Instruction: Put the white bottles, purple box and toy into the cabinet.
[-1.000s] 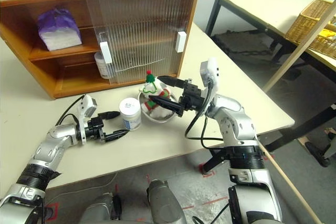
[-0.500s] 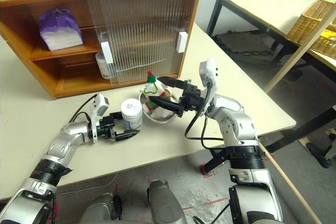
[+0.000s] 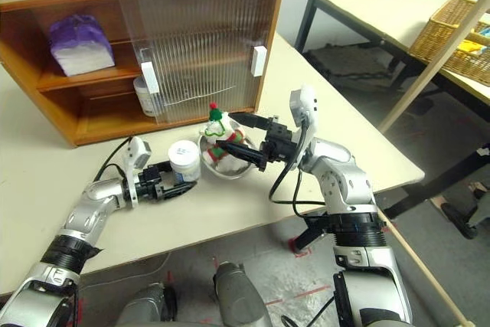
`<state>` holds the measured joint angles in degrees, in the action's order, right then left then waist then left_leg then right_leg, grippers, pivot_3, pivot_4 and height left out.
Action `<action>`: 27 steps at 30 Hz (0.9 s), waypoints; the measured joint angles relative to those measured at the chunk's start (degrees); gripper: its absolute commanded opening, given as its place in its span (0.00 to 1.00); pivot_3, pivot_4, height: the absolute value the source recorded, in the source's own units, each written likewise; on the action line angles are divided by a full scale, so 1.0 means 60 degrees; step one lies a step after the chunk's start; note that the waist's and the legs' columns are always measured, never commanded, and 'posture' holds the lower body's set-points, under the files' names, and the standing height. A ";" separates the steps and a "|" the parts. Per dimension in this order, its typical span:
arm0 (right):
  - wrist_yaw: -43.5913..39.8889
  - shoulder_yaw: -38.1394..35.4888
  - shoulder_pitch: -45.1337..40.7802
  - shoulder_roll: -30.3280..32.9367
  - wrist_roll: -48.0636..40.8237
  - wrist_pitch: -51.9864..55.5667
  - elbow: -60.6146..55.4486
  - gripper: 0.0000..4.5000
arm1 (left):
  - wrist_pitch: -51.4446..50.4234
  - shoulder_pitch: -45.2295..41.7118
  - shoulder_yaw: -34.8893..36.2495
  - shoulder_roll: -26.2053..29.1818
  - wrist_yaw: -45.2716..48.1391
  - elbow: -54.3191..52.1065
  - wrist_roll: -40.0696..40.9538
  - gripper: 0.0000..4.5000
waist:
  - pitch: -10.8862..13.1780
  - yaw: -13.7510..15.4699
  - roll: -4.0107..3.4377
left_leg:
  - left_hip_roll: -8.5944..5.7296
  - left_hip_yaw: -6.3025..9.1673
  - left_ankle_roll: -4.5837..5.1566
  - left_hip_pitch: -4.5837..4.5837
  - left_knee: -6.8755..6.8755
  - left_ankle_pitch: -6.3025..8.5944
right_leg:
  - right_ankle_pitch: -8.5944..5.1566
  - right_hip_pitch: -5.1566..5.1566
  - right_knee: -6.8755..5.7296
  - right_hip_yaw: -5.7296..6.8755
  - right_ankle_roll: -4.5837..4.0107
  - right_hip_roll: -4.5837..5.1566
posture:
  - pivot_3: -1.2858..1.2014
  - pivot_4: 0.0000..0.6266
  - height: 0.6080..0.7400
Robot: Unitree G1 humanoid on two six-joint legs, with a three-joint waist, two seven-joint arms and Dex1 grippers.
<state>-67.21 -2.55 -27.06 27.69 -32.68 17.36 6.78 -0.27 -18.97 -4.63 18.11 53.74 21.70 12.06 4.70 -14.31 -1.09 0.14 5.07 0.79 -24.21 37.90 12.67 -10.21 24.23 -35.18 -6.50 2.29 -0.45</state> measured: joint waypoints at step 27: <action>-0.0134 0.0040 -0.0217 0.0014 0.0012 -0.0037 0.0111 1.00 | 0.0953 -0.3334 0.2241 0.0565 -0.5078 0.4850 -0.0632 0.70 | 0.0008 0.0035 0.0015 | -0.0014 -0.0075 0.0073 -0.0008 0.0005 -0.0026 | 0.0023 0.0017 -0.0003 -0.0063 -0.0005 -0.0029 | 0.40 0.13 1.00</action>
<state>-68.02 -2.31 -28.36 27.77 -32.60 17.13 7.45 5.45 -38.98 8.82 21.49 23.27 50.80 8.26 4.75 -14.10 -1.01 0.06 4.61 1.22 -24.26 37.93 12.52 -10.07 24.33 -35.19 -6.87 2.26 -0.62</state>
